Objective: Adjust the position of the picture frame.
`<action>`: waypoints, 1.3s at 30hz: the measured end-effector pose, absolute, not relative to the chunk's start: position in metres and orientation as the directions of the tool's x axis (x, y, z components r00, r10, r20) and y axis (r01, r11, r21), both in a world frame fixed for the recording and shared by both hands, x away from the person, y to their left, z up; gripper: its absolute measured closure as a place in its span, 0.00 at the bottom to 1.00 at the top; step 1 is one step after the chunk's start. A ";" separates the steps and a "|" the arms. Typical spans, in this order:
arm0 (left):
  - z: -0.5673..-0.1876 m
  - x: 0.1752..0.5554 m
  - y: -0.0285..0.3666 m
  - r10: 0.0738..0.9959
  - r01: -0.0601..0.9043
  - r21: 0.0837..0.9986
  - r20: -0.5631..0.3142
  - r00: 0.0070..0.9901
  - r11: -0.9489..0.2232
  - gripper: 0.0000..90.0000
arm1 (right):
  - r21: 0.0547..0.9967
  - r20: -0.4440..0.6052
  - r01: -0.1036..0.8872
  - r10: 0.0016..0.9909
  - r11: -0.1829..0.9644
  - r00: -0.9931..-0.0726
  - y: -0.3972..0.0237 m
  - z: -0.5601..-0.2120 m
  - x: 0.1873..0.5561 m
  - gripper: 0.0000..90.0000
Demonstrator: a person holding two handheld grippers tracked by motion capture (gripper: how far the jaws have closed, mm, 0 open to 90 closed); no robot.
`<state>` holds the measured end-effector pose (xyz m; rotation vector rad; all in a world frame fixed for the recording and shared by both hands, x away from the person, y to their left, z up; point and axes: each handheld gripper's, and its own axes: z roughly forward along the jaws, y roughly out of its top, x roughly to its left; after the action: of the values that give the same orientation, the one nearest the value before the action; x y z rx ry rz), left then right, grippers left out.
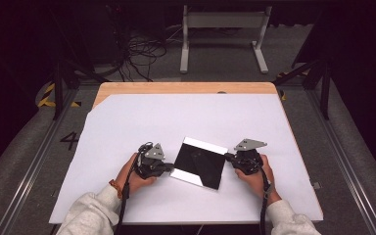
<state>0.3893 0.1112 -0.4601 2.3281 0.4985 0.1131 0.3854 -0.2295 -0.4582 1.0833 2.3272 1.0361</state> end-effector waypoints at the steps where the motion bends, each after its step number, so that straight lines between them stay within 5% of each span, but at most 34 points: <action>1: -0.460 0.388 0.111 0.384 0.316 0.688 -0.059 0.922 -0.653 1.00 | 0.751 -0.022 0.499 0.771 0.433 -0.637 -0.229 -0.458 0.386 1.00; 39: -0.460 0.373 0.117 0.367 0.302 0.687 -0.056 0.929 -0.661 1.00 | 0.754 -0.030 0.490 0.769 0.437 -0.639 -0.209 -0.459 0.409 1.00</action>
<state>0.3732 0.1169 -0.4601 2.3372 0.4717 0.1124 0.4085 -0.2091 -0.4587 1.0716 2.3243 1.0395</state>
